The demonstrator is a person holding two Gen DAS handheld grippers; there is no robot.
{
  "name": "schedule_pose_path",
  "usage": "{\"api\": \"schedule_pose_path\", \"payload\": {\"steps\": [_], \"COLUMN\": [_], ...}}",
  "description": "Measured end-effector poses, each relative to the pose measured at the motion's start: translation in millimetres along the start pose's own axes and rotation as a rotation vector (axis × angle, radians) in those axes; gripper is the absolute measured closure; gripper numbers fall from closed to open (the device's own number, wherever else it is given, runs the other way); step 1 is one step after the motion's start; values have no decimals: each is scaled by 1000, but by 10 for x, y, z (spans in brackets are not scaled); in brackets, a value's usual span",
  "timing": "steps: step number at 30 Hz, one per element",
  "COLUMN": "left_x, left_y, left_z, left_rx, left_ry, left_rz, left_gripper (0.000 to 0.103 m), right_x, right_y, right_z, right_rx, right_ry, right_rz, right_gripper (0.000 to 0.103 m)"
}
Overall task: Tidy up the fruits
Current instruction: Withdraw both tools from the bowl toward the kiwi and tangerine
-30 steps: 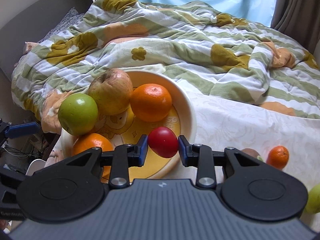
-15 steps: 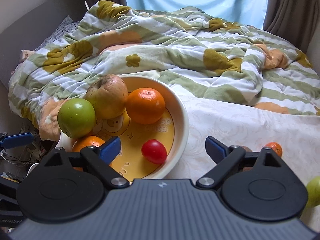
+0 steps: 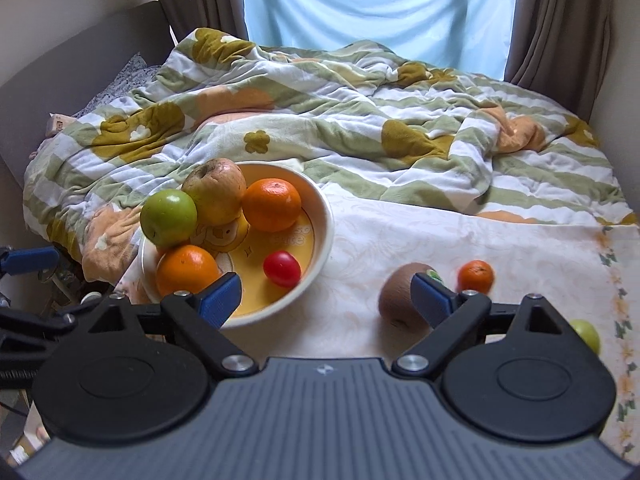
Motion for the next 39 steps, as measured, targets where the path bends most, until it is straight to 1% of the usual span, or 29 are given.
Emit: {"api": "schedule_pose_path", "payload": {"steps": [6, 12, 17, 21, 25, 28, 31, 35, 37, 39], "left_x": [114, 199, 249, 282, 300, 290, 276, 257, 253, 256], "left_y": [-289, -518, -596, -560, -446, -314, -167, 62, 163, 288], "left_z": [201, 524, 834, 1065, 1278, 1362, 1451, 1544, 1581, 1628], "left_rx": [-50, -83, -91, -90, -82, -63, -48, -19, -8, 3], "left_ry": [-47, -73, -81, -90, -93, -101, -96, -80, -66, -53], "left_rz": [11, 26, 26, 13, -5, -30, -52, -88, -104, -132], "left_gripper": [6, 6, 6, 6, 6, 6, 6, 6, 8, 12], "right_x": [202, 372, 452, 470, 466, 443, 397, 321, 279, 229], "right_y": [-359, -638, -821, -894, -857, -782, -650, -411, -308, -185], "right_z": [216, 506, 782, 1001, 1205, 1318, 1424, 1541, 1575, 1597], "right_rx": [-8, -21, -27, -27, -30, -34, -29, -36, -38, -39], "right_ry": [-33, -52, -72, -100, -135, -162, -186, -184, -184, -190], "right_rz": [22, 38, 57, 71, 67, 62, 53, 31, 21, 9], "right_gripper": [0, 0, 0, 0, 0, 0, 0, 0, 0, 0]}}
Point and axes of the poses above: each gripper's, at about its wrist camera, not at the fingertips, and y roughly the way its jaws point, z to its right, x to its underside, the point moved 6 cm from there along y, roughly the way its jaws point, and after that the axes turned 5 degrees about -z, right-handed, at the moved point
